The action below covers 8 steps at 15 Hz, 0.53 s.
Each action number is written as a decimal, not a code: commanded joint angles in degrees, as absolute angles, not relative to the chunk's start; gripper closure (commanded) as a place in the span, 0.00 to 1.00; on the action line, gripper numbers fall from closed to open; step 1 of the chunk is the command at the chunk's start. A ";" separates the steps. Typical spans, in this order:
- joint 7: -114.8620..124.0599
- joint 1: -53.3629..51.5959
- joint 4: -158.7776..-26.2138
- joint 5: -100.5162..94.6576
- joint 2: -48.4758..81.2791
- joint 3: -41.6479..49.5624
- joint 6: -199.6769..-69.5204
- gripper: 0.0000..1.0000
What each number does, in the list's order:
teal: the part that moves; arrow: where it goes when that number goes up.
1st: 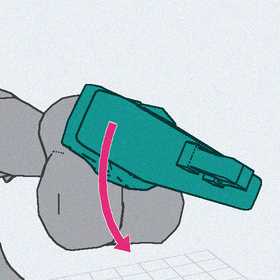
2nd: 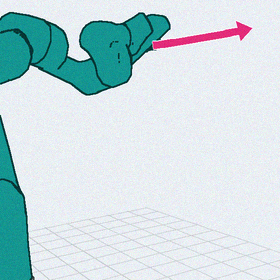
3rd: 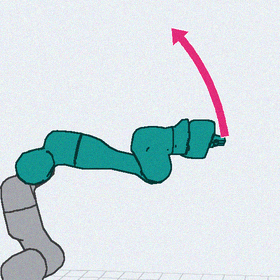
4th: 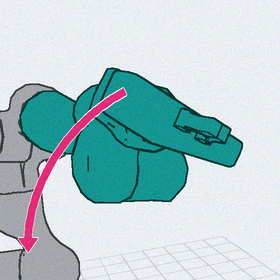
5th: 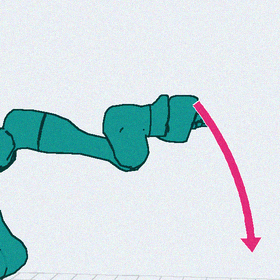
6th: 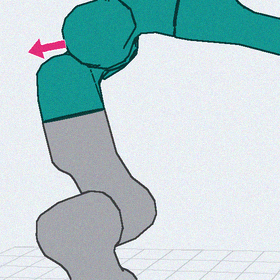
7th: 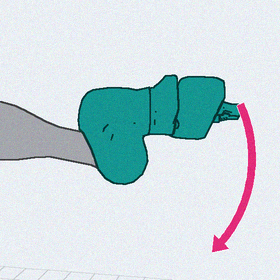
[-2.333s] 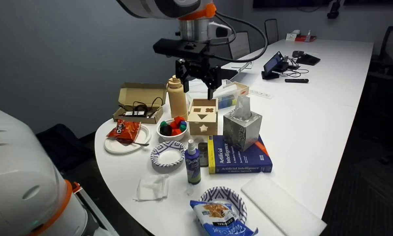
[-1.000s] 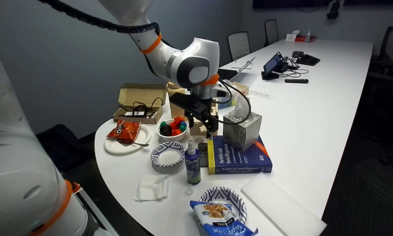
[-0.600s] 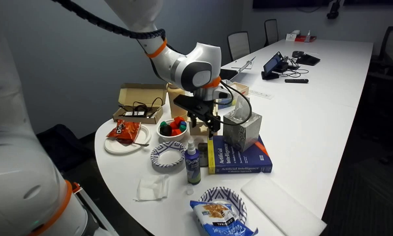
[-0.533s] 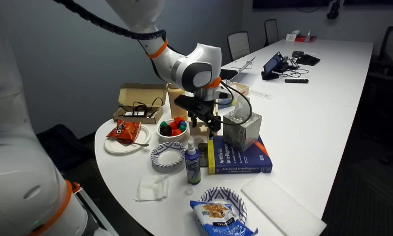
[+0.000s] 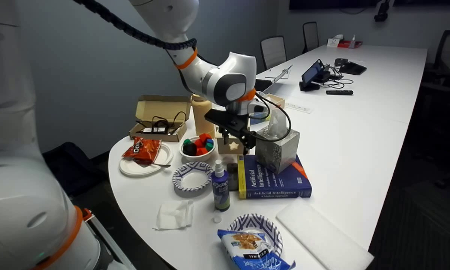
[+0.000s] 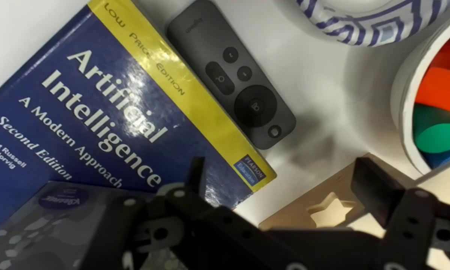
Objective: Close the lid of the shape sorter
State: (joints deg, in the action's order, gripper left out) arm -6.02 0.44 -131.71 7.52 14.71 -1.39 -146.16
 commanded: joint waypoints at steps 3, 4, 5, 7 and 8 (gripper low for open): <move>-8.93 1.07 -128.14 8.15 17.25 -3.02 -147.09 0.00; -9.24 1.10 -127.92 8.33 17.30 -3.31 -147.39 0.00; -9.54 1.15 -127.70 8.42 17.37 -3.55 -147.65 0.00; -9.88 1.16 -127.33 8.44 17.43 -3.96 -148.27 0.00; -10.03 1.14 -127.05 8.42 17.60 -4.14 -148.36 0.00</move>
State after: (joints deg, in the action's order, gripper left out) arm -8.20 0.46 -128.54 7.52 16.76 -3.09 -147.41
